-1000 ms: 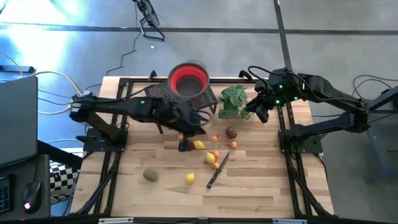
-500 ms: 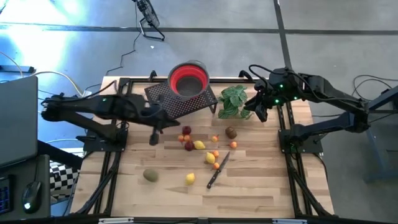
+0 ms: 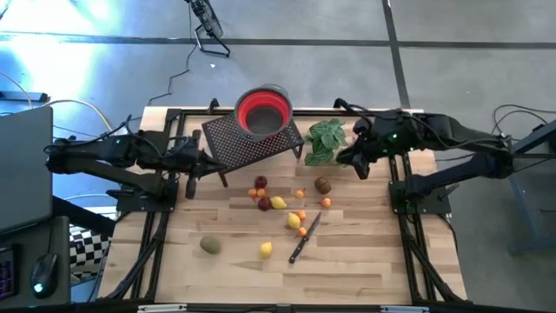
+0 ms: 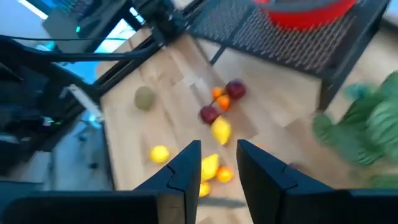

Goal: Pick & Place Fruit
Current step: Put the black knife on the shelf

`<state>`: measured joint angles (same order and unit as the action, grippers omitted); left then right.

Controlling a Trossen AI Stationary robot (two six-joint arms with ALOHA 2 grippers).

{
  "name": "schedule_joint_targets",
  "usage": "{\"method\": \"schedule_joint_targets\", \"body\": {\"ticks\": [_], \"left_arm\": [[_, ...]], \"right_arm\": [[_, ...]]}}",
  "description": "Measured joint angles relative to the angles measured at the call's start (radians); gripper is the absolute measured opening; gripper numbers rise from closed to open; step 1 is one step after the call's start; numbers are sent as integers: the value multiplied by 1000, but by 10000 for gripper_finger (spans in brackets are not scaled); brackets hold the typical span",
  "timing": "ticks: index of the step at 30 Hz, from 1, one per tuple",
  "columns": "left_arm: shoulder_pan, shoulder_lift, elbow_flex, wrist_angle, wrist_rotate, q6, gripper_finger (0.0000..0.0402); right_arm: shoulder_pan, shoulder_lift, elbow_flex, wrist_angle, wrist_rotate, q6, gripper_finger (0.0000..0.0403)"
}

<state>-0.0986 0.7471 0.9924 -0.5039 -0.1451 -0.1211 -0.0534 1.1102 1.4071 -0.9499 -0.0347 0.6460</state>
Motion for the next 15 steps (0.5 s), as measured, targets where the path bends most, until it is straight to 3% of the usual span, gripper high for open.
{"method": "schedule_joint_targets", "body": {"ticks": [7, 15], "left_arm": [[0, -5, 0, 0, 0, 12, 0], [0, -5, 0, 0, 0, 15, 0]], "right_arm": [[78, 62, 0, 3, -99, 176, 95], [168, 185, 0, 4, -68, 358, 95]]}}
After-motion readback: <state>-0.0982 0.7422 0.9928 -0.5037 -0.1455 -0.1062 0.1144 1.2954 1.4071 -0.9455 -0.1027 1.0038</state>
